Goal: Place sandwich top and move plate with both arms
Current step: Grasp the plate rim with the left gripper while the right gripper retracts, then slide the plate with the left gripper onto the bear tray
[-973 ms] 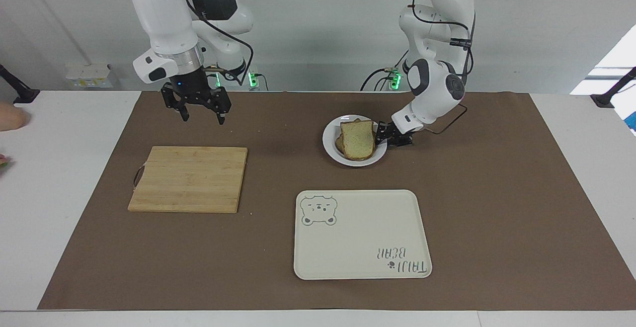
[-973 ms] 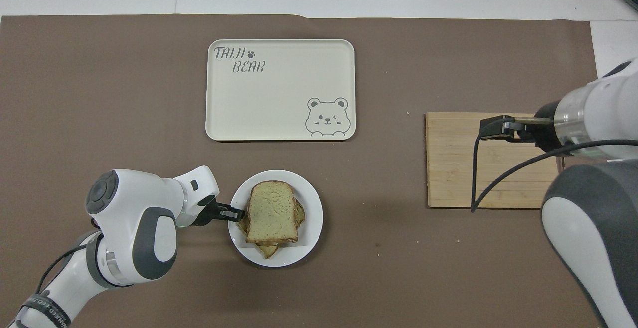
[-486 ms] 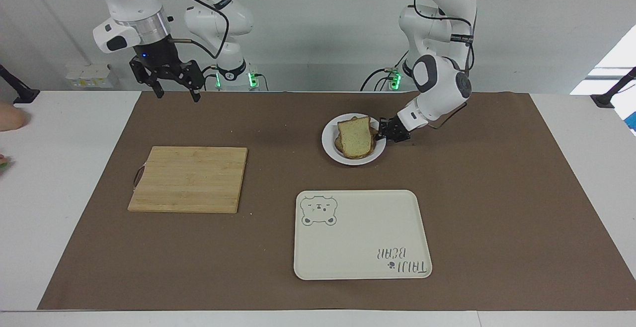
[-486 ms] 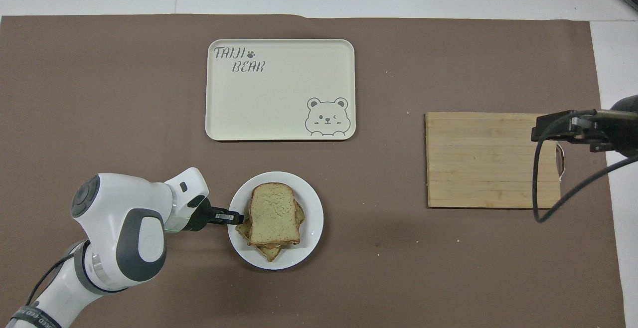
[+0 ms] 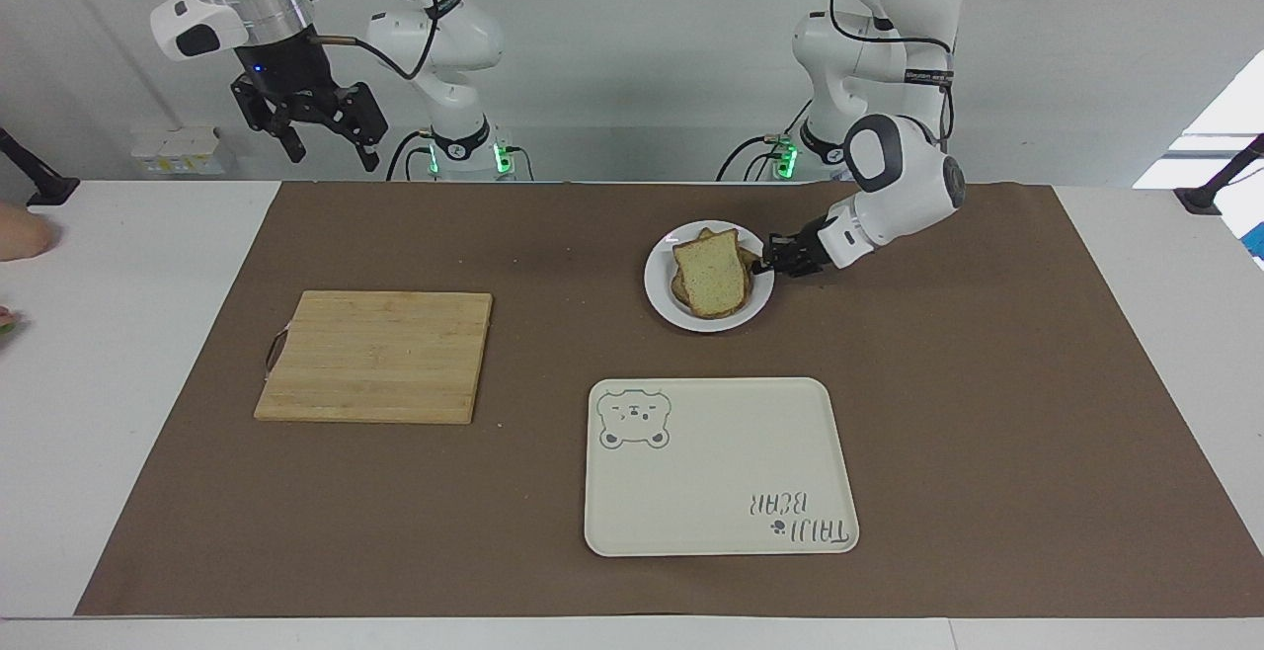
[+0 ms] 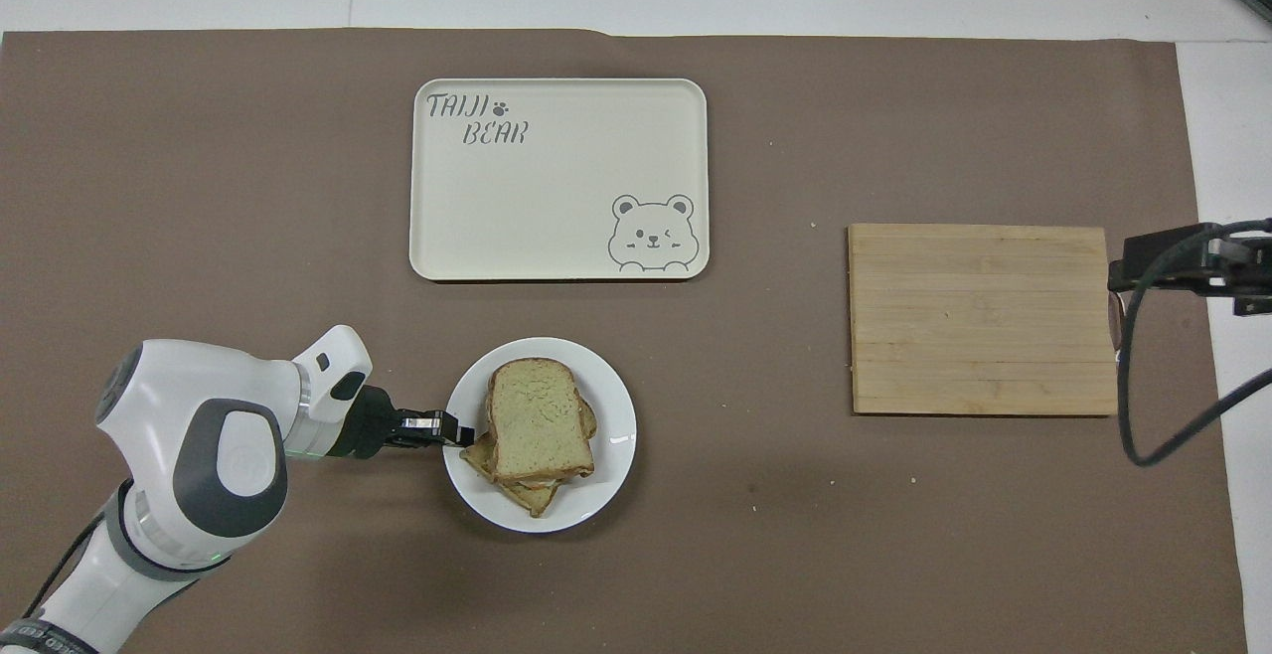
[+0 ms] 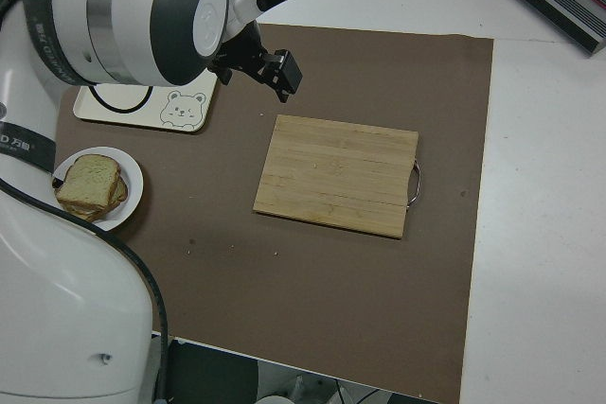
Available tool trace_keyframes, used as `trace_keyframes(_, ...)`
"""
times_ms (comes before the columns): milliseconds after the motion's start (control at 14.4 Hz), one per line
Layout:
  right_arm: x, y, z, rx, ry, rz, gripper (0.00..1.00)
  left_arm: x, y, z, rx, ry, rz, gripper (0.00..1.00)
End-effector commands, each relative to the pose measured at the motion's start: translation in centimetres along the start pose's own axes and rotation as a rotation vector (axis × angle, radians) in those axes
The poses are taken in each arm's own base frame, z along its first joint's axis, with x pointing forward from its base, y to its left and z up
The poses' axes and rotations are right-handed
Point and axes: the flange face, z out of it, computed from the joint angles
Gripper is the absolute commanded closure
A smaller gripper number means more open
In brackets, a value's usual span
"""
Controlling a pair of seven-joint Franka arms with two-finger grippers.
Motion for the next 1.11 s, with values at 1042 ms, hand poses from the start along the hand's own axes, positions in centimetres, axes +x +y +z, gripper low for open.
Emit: trace_keyframes(1042, -0.3, 0.9, 1.3, -0.046, -0.011, -0.085, 0.0, 9.7, -0.3, -8.6, -0.26, 0.155, 0.046, 1.0)
